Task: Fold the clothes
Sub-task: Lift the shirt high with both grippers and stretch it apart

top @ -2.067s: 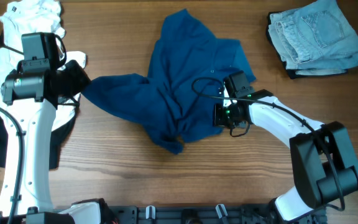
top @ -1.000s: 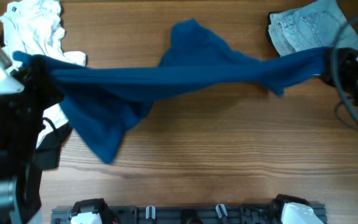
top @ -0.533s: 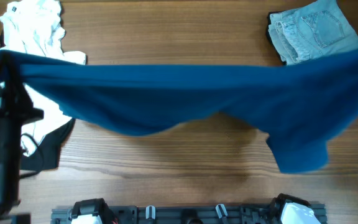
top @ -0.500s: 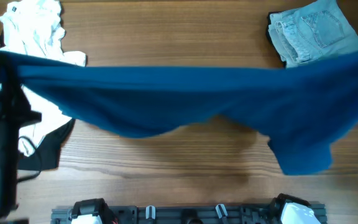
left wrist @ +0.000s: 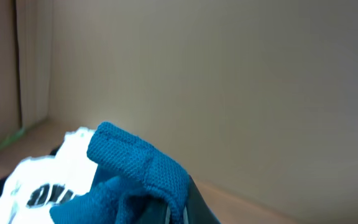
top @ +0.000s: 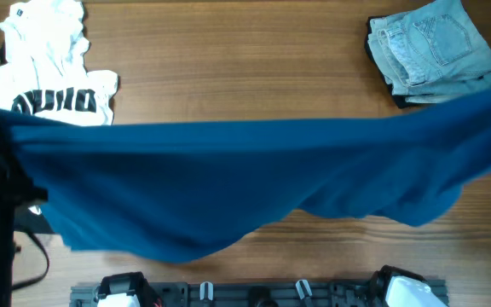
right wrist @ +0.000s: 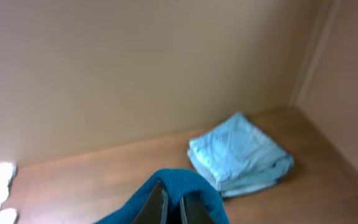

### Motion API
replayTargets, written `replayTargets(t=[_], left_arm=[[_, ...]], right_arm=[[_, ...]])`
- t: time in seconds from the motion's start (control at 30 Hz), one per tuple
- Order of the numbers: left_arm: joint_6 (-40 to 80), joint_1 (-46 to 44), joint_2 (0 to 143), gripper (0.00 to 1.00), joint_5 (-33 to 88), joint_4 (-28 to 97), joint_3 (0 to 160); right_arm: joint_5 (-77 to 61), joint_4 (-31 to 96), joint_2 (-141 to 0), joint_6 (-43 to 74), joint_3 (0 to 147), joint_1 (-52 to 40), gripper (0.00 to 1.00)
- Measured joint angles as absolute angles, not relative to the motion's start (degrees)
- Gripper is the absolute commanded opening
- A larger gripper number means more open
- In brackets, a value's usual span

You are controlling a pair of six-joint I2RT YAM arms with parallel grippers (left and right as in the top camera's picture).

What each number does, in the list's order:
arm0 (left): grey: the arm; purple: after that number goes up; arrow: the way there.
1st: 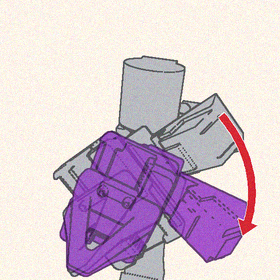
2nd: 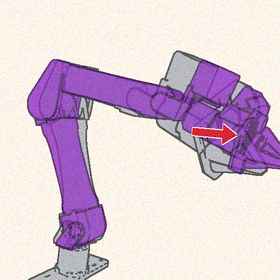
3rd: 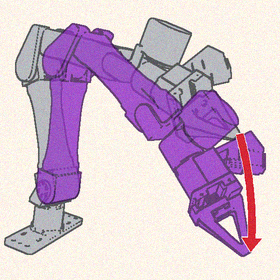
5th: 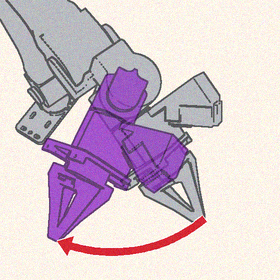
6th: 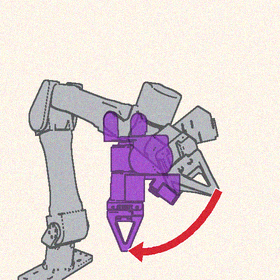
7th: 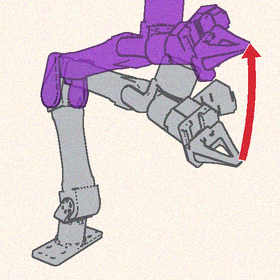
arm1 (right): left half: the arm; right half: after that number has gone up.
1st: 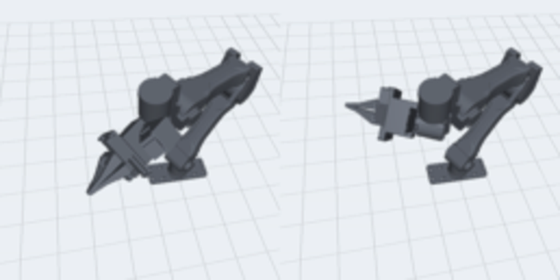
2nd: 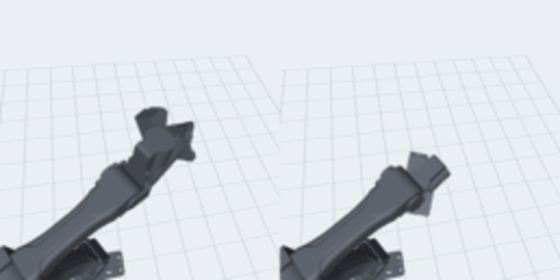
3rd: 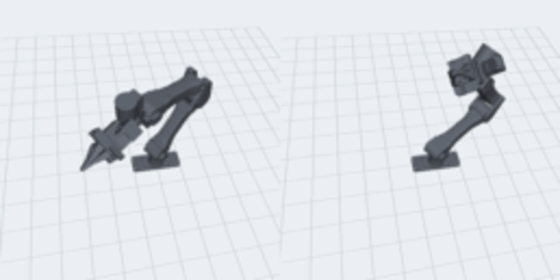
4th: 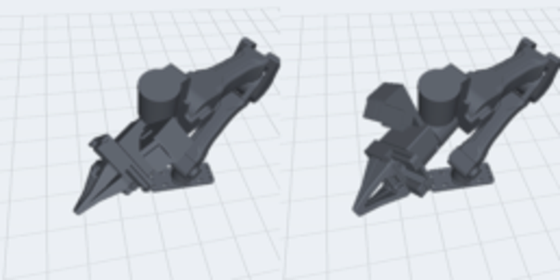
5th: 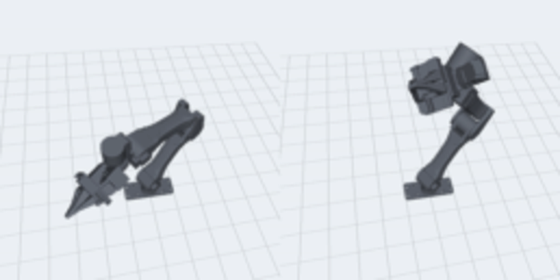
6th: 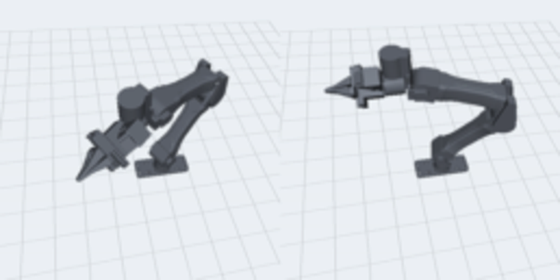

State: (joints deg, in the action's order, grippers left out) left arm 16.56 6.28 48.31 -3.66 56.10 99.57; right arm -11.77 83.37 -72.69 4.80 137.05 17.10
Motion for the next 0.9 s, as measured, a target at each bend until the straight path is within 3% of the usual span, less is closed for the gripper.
replayTargets(t=[0.5,0.7,0.9], left_arm=[[16.6,6.3,77.7,0.04,-4.1,51.3,99.5],[16.5,6.3,85.3,0.04,-4.1,47.2,99.4],[15.3,6.3,82.0,0.04,-3.9,46.7,99.7]], right_arm=[[-21.9,78.7,-99.3,-0.4,136.4,13.8,0.04],[-22.1,76.2,-101.0,-0.3,136.4,12.4,0.04],[-22.1,75.8,-98.0,0.3,136.3,12.5,0.04]])
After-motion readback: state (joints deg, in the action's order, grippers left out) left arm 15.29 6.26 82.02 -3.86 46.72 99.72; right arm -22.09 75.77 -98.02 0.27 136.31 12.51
